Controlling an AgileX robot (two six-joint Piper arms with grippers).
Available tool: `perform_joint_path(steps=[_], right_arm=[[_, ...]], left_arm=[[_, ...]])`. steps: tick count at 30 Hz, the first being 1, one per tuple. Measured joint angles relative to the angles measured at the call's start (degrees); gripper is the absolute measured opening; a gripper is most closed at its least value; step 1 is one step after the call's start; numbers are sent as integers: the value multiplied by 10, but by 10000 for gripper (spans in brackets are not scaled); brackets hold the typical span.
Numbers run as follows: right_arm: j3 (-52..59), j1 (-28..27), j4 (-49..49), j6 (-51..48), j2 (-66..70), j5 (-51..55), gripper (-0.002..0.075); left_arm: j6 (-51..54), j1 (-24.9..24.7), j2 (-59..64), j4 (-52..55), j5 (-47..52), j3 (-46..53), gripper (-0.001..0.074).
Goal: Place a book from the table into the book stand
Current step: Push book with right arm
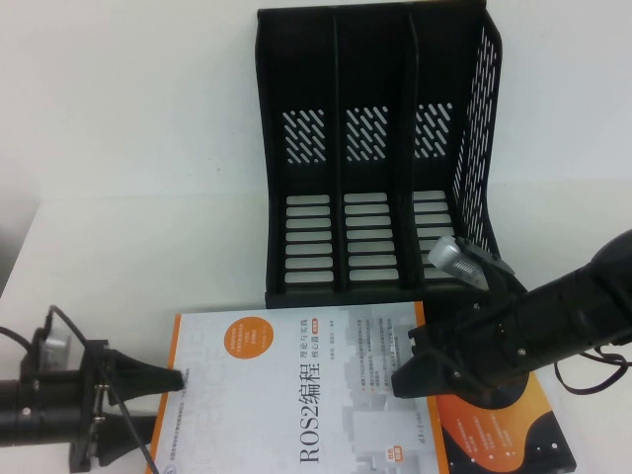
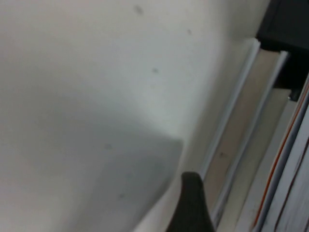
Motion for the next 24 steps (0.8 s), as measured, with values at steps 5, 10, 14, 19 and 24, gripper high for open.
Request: perform_joint_path(steps=[5, 10, 14, 19, 24], right_arm=[[0, 0, 0, 0, 0, 0, 4], [0, 0, 1, 0, 0, 0, 4], [0, 0, 1, 0, 0, 0, 4], [0, 0, 1, 0, 0, 0, 4], [0, 0, 1, 0, 0, 0, 4]], left_arm=[[14, -35, 7, -15, 10, -2, 489], [21, -50, 10, -26, 12, -3, 489], [19, -60, 10, -29, 12, -3, 489], [19, -84, 11, -32, 12, -3, 474], [19, -88, 12, -34, 13, -3, 308]])
